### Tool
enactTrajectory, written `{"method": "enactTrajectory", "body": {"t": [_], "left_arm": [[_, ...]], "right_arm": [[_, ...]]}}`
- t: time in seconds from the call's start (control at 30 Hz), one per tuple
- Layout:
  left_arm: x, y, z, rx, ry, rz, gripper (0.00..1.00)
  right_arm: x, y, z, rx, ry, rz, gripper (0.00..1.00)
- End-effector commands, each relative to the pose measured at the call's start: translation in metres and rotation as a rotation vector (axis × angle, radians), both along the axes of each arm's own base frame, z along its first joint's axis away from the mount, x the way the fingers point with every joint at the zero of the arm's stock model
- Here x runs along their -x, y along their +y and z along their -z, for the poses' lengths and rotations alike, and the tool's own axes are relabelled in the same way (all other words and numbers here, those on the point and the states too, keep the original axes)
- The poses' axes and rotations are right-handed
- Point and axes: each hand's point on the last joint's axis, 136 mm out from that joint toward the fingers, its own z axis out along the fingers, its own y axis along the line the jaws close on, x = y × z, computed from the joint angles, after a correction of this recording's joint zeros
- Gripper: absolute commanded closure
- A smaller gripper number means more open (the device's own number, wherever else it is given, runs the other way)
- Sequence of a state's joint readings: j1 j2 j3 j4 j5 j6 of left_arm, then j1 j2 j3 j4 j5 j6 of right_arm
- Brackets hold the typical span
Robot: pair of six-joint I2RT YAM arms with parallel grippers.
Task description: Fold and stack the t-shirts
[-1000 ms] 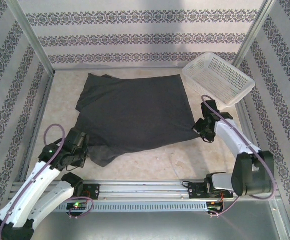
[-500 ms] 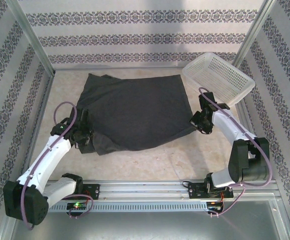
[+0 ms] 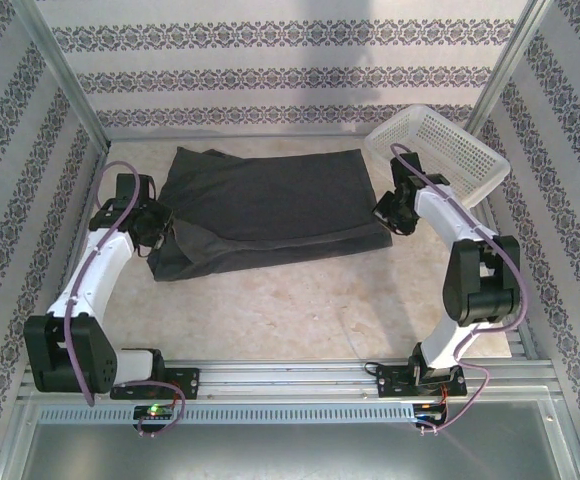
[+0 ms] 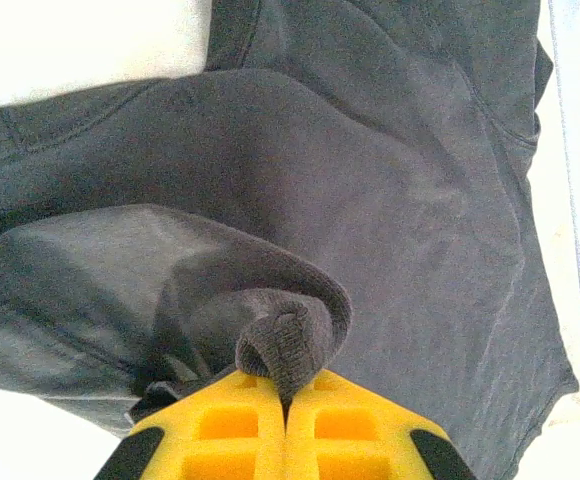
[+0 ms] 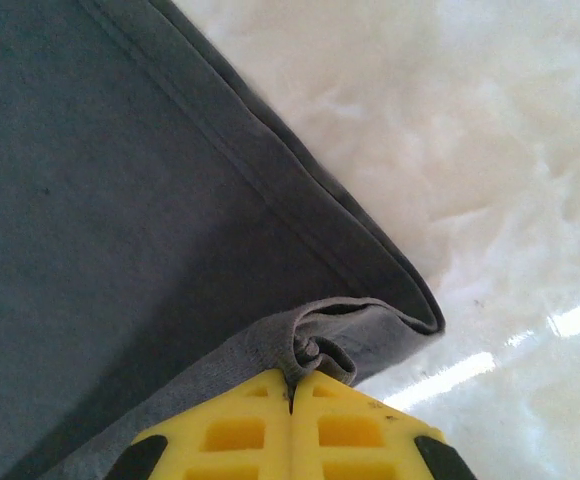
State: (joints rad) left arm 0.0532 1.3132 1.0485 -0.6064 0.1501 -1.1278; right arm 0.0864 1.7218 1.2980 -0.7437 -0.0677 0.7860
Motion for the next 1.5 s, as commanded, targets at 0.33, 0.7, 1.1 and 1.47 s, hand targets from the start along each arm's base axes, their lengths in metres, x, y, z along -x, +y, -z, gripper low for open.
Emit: {"method": "enactTrajectory", "body": {"t": [0.33, 0.7, 1.1, 1.47], "left_arm": [[-0.047, 0.016, 0.005, -0.041, -0.043, 0.077, 1.0], [-0.078, 0.023, 0.029, -0.02, -0.035, 0.126, 0.98], [0.006, 0.032, 0.041, -0.186, 0.138, 0.203, 0.43], [0.077, 0.03, 0.114, 0.05, 0.289, 0.0, 0.59]], "right_arm": [[-0.033, -0.008, 0.018, 0.018, 0.04, 0.039, 1.0], [-0.053, -0.009, 0.029, -0.003, 0.07, 0.054, 0.88], [-0.003, -0.014, 0.003, -0.013, 0.01, 0.034, 0.56], [0.027, 0.003, 0.053, -0.137, 0.055, 0.027, 0.55]]}}
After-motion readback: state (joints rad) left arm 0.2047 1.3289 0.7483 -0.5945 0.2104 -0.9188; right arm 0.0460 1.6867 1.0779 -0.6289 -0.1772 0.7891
